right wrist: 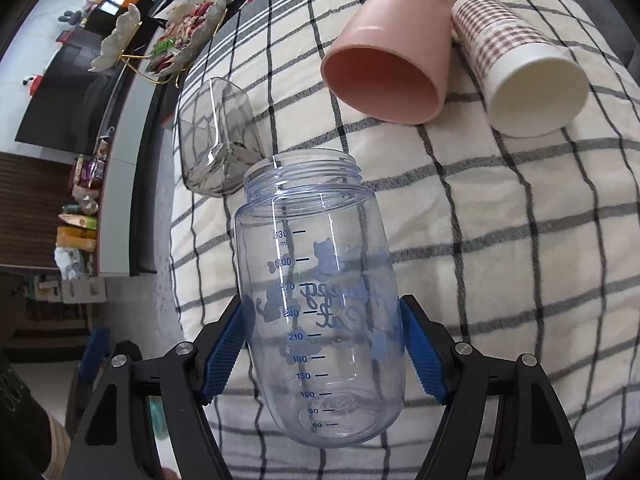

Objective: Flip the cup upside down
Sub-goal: 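Lift the bottle with the right gripper and rotate it upright, then lower the bottle onto the cloth and open the right gripper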

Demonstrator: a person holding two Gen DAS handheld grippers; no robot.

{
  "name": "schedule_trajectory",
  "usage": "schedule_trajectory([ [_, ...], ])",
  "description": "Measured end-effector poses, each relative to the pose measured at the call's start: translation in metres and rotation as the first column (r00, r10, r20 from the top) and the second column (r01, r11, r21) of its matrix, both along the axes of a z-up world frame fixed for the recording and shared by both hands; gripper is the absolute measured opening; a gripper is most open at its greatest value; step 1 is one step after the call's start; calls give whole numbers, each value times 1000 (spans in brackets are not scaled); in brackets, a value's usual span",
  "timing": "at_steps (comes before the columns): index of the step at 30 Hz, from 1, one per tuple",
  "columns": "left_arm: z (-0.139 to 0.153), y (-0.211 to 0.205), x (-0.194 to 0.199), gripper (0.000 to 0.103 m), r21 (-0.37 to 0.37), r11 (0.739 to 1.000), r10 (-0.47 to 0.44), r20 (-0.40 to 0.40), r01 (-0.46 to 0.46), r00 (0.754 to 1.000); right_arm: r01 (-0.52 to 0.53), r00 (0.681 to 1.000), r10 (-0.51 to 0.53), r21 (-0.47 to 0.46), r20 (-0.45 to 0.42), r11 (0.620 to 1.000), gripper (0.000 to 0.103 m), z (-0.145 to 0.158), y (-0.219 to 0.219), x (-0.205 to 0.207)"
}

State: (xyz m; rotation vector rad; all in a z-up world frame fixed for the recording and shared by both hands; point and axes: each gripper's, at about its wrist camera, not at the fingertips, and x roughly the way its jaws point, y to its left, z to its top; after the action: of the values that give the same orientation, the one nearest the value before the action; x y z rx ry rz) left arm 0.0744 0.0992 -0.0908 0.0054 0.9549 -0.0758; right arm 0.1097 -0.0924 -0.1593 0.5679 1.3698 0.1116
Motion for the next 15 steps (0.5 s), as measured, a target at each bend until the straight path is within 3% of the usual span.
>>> schedule_trajectory([
  [15, -6, -7, 11, 103, 42, 999, -23, 35, 21, 999, -3, 999, 4, -10, 44, 1000, 77, -12, -7, 13],
])
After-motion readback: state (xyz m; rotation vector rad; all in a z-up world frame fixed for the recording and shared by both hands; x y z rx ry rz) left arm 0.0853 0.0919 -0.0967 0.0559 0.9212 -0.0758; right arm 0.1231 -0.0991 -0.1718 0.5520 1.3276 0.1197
